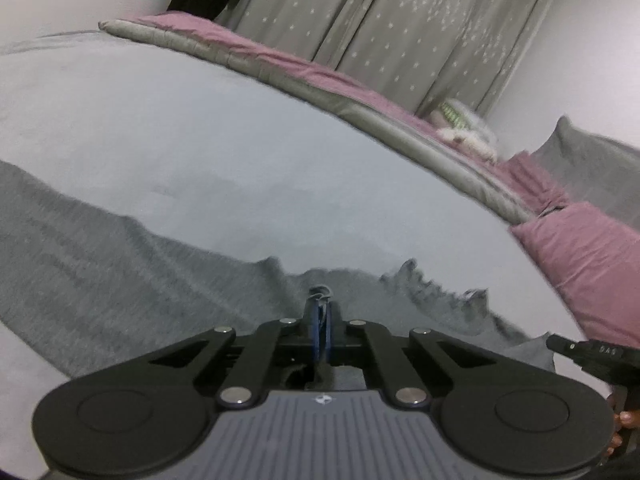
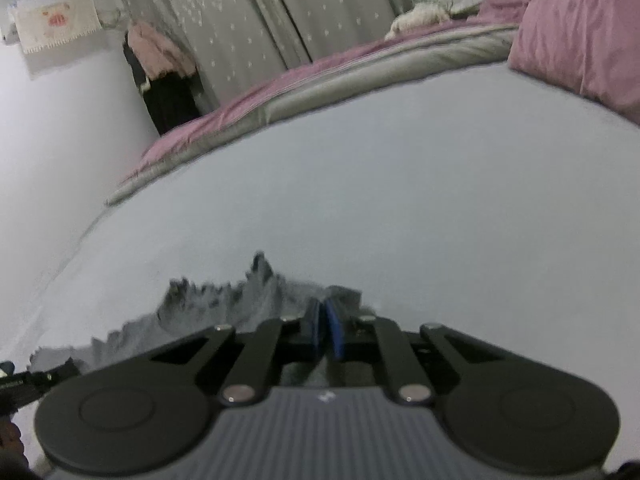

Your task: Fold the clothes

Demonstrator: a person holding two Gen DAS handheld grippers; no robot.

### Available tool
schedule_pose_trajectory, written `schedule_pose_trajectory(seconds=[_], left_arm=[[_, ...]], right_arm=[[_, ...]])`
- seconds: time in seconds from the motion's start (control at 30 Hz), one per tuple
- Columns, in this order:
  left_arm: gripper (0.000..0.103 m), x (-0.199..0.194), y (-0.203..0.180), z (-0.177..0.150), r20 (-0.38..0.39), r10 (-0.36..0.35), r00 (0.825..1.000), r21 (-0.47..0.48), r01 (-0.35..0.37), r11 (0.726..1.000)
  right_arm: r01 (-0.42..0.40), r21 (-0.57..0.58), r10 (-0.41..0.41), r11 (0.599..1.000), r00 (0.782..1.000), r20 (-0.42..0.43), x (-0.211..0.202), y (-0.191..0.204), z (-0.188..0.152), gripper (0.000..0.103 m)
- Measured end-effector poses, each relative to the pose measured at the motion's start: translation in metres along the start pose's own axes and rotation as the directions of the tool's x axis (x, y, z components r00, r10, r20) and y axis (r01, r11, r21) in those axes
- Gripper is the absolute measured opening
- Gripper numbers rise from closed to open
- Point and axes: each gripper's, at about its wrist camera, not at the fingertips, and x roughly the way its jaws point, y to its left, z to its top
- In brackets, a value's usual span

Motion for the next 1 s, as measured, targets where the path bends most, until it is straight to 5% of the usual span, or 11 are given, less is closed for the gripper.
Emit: schedule_pose_trajectory(seconds=[0.43,0.53,0.6,0.67,1.0], left_arm=[[0.002,0.029,0.004,-0.009,-0.061,0.000,0.998,-0.007,-0.001,1.000],[0.007,0.030,0.008,-0.008,-0.094,-0.018,0.995,-0.036,0.014,0.999],[0.012,0.030,0.009,-0.008,-0.108,-0.033,0.994,-0.055,0.027,0.998],[0.014,0.029,0.009,-0.007,-0.116,-0.042,0.992,-0.066,0.034,0.997],[0.015,0.020,0.008,-0.008,-0.173,-0.047,0.984,-0.083,0.033,0.996]], right_arm=[[0.056,0.081,-0.052,0.995,0.997,-0.052,0.022,-0.038,0.004,0.007],[0.052,0.103,-0.046,0.993,0.997,-0.057,0.016,-0.040,0.004,0.015],[0.052,0.109,-0.045,0.993,0.997,-0.061,0.011,-0.040,0.005,0.036],[0.052,0.094,-0.046,0.994,0.997,-0.063,-0.001,-0.036,0.004,0.048],[0.071,0.020,-0.068,0.997,0.989,-0.135,-0.053,0.002,-0.030,0.045]])
